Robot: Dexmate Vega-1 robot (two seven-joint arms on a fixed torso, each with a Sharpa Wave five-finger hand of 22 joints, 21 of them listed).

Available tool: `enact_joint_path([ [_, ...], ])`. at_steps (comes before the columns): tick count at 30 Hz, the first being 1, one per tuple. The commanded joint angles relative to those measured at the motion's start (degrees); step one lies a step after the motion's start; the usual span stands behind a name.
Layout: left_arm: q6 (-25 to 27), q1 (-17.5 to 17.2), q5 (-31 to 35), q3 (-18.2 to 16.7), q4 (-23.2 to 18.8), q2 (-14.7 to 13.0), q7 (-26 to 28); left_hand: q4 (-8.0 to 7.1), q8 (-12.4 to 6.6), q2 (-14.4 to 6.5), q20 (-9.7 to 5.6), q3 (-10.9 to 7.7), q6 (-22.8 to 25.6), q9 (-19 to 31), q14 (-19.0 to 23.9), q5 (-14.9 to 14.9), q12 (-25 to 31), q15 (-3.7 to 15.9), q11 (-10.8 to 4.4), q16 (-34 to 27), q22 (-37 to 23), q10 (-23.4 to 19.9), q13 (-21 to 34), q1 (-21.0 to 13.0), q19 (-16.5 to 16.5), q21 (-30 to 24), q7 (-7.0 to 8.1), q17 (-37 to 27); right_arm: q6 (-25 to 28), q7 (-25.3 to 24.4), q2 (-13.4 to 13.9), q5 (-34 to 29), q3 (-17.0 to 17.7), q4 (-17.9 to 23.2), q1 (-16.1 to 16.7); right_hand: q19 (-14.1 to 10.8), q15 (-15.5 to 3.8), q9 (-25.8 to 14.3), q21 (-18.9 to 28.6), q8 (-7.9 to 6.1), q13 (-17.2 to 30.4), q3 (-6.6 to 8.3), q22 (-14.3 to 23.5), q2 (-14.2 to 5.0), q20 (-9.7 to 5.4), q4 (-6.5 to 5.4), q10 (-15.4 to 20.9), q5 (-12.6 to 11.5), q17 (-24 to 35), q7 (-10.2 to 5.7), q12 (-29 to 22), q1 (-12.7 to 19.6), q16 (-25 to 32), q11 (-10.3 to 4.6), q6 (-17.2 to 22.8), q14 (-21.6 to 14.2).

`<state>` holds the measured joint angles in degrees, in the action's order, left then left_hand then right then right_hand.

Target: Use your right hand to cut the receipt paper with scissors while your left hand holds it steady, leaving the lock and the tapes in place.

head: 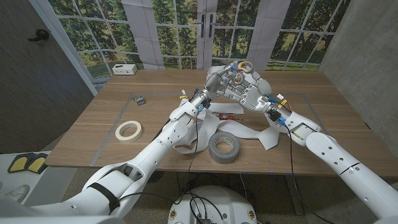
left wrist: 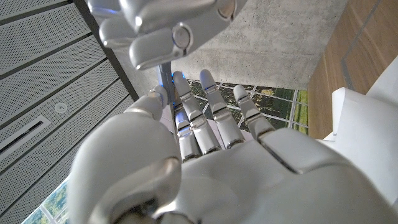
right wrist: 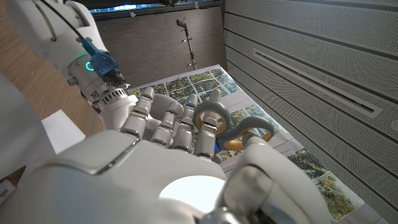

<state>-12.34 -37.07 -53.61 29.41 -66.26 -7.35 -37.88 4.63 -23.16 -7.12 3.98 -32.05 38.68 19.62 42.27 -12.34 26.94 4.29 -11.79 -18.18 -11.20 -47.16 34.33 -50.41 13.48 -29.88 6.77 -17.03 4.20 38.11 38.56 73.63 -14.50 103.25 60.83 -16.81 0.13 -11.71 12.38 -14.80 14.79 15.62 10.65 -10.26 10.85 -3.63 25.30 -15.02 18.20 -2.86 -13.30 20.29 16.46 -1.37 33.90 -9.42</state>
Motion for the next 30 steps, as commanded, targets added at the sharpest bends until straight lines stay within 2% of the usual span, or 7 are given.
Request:
enact_joint_path([
  [1, 1.01, 1.06, -0.02, 0.12, 1.01, -0.02, -0.92, -0.22, -0.40, -2.97, -0.11, 0.13, 4.77, 0.03, 0.02, -0.28, -0.10, 9.19, -0.18, 0.13, -0.03, -0.23, 0.17, -3.48, -0.26, -0.08, 4.83, -0.09, 0.06, -1.41, 0.18, -0.58, 0.18, 0.24, 0.21, -0.97, 0.78, -0.04, 0.36, 0.40, 0.26, 1.61, 0.09, 0.81, 0.21, 2.16, 0.55, 0.06, -0.31, 0.61, -0.15, 2.45, -0.21, 0.49, 0.55, -0.66],
  [5, 1.00, 1.30, 0.26, 0.15, 1.01, -0.06, -0.88, 0.31, -0.47, -2.99, -0.04, 0.33, 5.10, -0.05, 0.31, -0.17, -0.14, 9.43, -0.19, -0.27, -0.04, -0.62, 0.32, -4.03, -0.29, -0.09, 4.68, -0.41, 0.56, -2.69, 0.52, -0.47, 0.35, 0.70, 0.46, -1.44, 1.06, -0.01, 0.49, 0.47, 0.31, 1.47, 0.08, 1.91, 0.55, 2.88, 0.93, 0.36, -0.46, 0.83, -0.26, 2.68, -0.20, 1.03, 0.82, -0.90],
  [7, 0.92, 1.11, 0.89, 0.21, 0.11, -0.42, 0.22, 0.63, -0.48, -3.13, 0.09, 0.57, 5.29, -0.13, 0.64, 0.05, -0.04, 9.41, -0.12, -0.66, -0.06, -1.11, 0.51, -4.38, -0.29, -0.14, 4.01, -0.75, 0.34, -2.50, 0.51, -0.64, 0.35, 0.55, 0.44, -1.71, 1.22, 0.00, 0.56, 0.54, 0.33, 1.46, 0.06, 2.48, 0.65, 3.43, 1.04, 0.53, -0.57, 1.12, -0.28, 2.97, -0.14, 1.58, 0.91, -1.22],
  [11, 0.06, 0.70, 3.24, 0.69, -2.36, -1.71, 2.93, 1.35, -0.49, -3.33, 0.45, 0.83, 5.79, -0.32, 1.28, 0.56, 0.19, 9.45, -0.09, -1.35, -0.11, -1.86, 0.92, -5.18, 0.28, -0.46, 3.08, -1.34, 0.64, -2.59, 0.82, -0.71, 0.31, 0.59, 0.34, -2.41, 1.31, 0.04, 0.62, 0.70, 0.37, 1.72, 0.00, 4.62, 0.93, 6.20, 1.17, 1.02, -1.02, 1.42, -0.25, 5.13, -0.26, 1.87, 1.00, -1.57],
  [16, -0.81, 0.65, 4.26, 1.10, -3.38, -2.25, 3.88, 2.00, -0.44, -3.28, 0.59, 0.92, 6.08, -0.47, 1.62, 0.91, 0.29, 9.47, -0.05, -1.69, -0.13, -2.19, 1.13, -5.82, 0.64, -0.66, 2.87, -1.64, 0.91, -2.32, 0.77, -0.37, 0.26, 0.30, 0.22, -2.93, 1.11, 0.04, 0.73, 0.74, 0.40, 2.01, -0.01, 5.13, 0.72, 7.44, 1.45, 1.17, -1.21, 1.39, -0.32, 6.28, -0.22, 1.76, 1.18, -1.92],
  [23, -1.40, 0.52, 6.02, 1.82, -4.99, -3.27, 6.01, 2.72, -0.41, -3.12, 0.47, 1.06, 6.46, -0.63, 1.89, 1.42, 0.48, 9.48, 0.02, -2.00, -0.15, -2.74, 1.37, -6.48, 0.90, -0.85, 2.22, -1.93, 1.89, -2.09, 1.60, -0.49, 0.07, -0.03, 0.01, -3.64, 0.11, -0.15, 0.75, 0.56, 0.51, 3.23, 0.00, 5.45, 0.17, 10.64, 2.61, 1.34, -1.60, 0.82, -0.66, 9.89, 0.34, 1.56, 2.14, -3.80],
  [30, -2.73, 0.49, 7.76, 2.44, -5.76, -4.04, 7.38, 3.07, -0.23, -2.99, 0.49, 1.24, 6.42, -0.76, 1.90, 1.75, 0.56, 9.35, 0.07, -2.09, -0.17, -2.94, 1.57, -6.76, 0.95, -0.94, 2.11, -2.07, 1.82, -0.06, 2.61, -2.11, -0.47, -0.74, -1.05, -3.07, 0.06, -0.87, 0.35, -0.25, 0.65, 3.88, 0.03, 5.61, -0.13, 12.42, 0.91, 1.69, -1.82, 1.60, 0.00, 12.30, -0.21, 2.60, 3.83, -2.70],
])
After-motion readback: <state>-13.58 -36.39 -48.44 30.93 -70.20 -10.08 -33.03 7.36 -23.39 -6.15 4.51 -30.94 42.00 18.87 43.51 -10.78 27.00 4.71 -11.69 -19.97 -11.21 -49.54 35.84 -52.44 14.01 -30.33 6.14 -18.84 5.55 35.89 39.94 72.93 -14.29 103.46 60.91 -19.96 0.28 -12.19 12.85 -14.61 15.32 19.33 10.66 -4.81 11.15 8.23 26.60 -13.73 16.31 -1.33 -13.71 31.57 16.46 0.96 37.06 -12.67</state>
